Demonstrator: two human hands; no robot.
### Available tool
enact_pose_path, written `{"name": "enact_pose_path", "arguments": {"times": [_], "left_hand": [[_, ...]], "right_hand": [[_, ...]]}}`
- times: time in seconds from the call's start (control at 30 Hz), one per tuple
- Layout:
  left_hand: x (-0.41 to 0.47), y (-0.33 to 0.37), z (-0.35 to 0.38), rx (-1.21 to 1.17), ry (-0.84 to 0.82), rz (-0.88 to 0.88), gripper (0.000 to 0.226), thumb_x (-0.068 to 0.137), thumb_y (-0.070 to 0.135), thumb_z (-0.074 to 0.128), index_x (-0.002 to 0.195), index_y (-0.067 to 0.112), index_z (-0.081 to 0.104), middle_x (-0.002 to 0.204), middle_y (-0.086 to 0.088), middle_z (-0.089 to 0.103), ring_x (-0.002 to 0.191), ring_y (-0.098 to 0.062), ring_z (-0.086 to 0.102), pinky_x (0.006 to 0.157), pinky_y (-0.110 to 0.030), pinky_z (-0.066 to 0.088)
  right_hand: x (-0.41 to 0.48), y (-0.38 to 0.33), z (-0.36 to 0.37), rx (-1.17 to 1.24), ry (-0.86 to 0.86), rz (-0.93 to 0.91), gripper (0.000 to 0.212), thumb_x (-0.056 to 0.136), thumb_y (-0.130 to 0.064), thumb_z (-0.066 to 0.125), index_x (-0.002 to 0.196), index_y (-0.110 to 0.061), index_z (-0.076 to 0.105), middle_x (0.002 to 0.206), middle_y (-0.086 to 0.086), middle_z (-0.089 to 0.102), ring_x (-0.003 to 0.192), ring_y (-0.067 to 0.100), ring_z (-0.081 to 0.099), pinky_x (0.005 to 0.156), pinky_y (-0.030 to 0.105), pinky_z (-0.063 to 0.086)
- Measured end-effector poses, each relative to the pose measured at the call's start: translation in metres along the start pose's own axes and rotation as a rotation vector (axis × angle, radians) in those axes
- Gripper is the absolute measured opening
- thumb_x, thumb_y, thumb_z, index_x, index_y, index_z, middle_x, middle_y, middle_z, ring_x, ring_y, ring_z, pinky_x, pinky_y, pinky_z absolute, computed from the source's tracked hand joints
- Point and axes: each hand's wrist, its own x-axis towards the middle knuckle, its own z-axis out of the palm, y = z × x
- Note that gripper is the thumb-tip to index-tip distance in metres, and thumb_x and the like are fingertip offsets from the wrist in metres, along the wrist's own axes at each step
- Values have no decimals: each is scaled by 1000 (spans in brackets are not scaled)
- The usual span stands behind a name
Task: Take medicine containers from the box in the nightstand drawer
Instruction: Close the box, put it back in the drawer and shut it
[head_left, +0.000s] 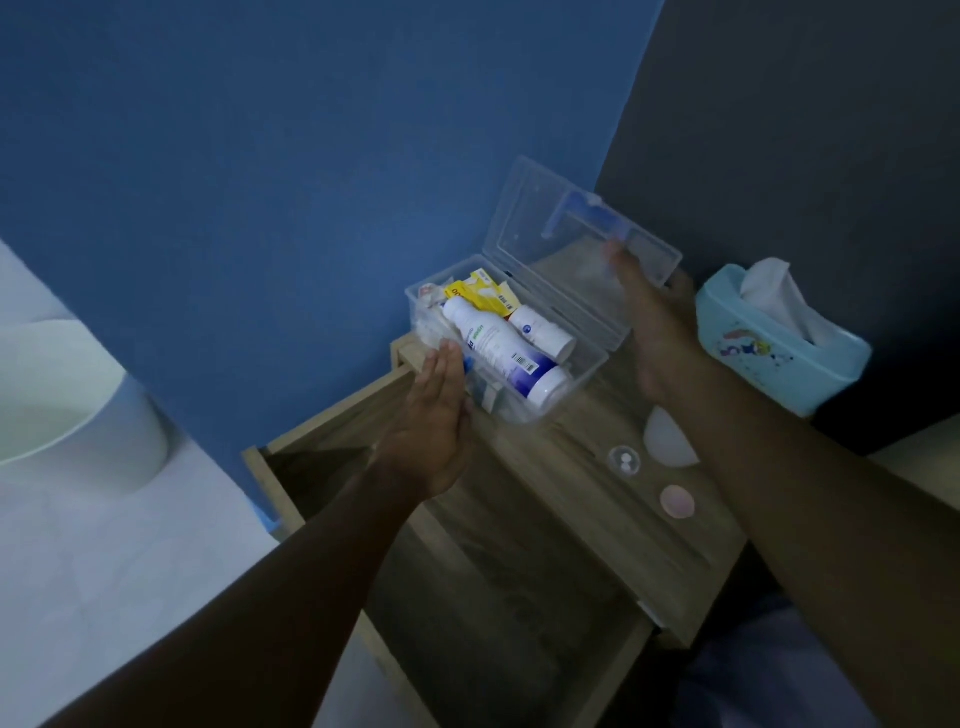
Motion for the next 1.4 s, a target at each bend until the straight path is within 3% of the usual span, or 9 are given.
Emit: {"name": "enact_pose_path", "arguments": {"times": [0.17, 0.33, 0.43, 0.53, 0.6, 0.67, 0.83, 1.1, 1.4], "left_hand": [[0, 4, 1, -59, -19, -55, 66, 104, 36, 27, 157, 10, -2, 166, -4, -8, 152, -18, -9, 119, -26, -1], [-1, 4, 4, -129, 0, -114, 70, 102, 35, 35, 158, 13, -1, 166, -4, -5, 153, -19, -6, 118, -27, 3], [0, -1, 8, -149, 27, -237, 70, 100, 27, 42, 158, 11, 4, 166, -8, -4, 153, -21, -8, 121, -32, 5], [4, -7, 10, -187, 60, -324, 72, 99, 28, 47, 157, 10, 9, 166, -8, 3, 153, -22, 0, 120, -30, 8], [10, -6, 10, -221, 115, -340, 65, 97, 31, 54, 153, 13, 26, 162, -9, 22, 150, -25, 19, 118, -37, 23], [17, -4, 9, -295, 187, -351, 53, 92, 36, 61, 140, 17, 46, 145, -7, 49, 128, -21, 48, 98, -33, 43], [31, -5, 7, -479, 189, -437, 36, 92, 32, 62, 125, 22, 53, 108, 6, 61, 81, -1, 55, 59, -13, 37], [26, 9, 8, -481, 332, -439, 32, 98, 31, 53, 128, 21, 50, 101, 13, 56, 75, 4, 51, 57, -10, 34], [33, 29, 3, -456, 465, -433, 33, 97, 29, 56, 125, 12, 59, 113, -7, 68, 98, -16, 64, 68, -17, 44]], "right_hand": [[-29, 18, 2, -224, -41, -207, 66, 68, -77, 62, 114, -32, 46, 126, -2, 50, 101, 7, 55, 81, 26, 47], [-54, 46, 7, -473, -131, -484, 47, 80, -39, 76, 120, -25, 56, 128, -1, 48, 111, 7, 49, 80, -1, 38], [-63, 54, 8, -690, -211, -661, 48, 78, -31, 76, 123, -31, 59, 137, -2, 49, 130, 19, 45, 109, 37, 39], [-69, 61, 8, -852, -223, -711, 42, 87, -36, 68, 128, -31, 62, 143, -5, 50, 137, 23, 41, 109, 53, 35], [-72, 67, 6, -926, -219, -728, 43, 91, -40, 62, 133, -31, 60, 147, -5, 49, 140, 22, 38, 110, 52, 34], [-72, 70, 5, -959, -206, -737, 44, 93, -42, 59, 136, -31, 58, 149, -5, 48, 141, 23, 37, 111, 51, 33], [-74, 72, 7, -989, -191, -752, 46, 94, -40, 60, 138, -28, 58, 150, -2, 48, 141, 25, 36, 111, 48, 34], [-79, 71, 6, -980, -208, -731, 49, 96, -38, 58, 143, -26, 53, 155, -2, 43, 147, 26, 28, 117, 42, 30], [-80, 72, 4, -1151, -236, -745, 49, 101, -40, 49, 147, -26, 45, 159, 2, 36, 151, 32, 21, 116, 49, 34]]}}
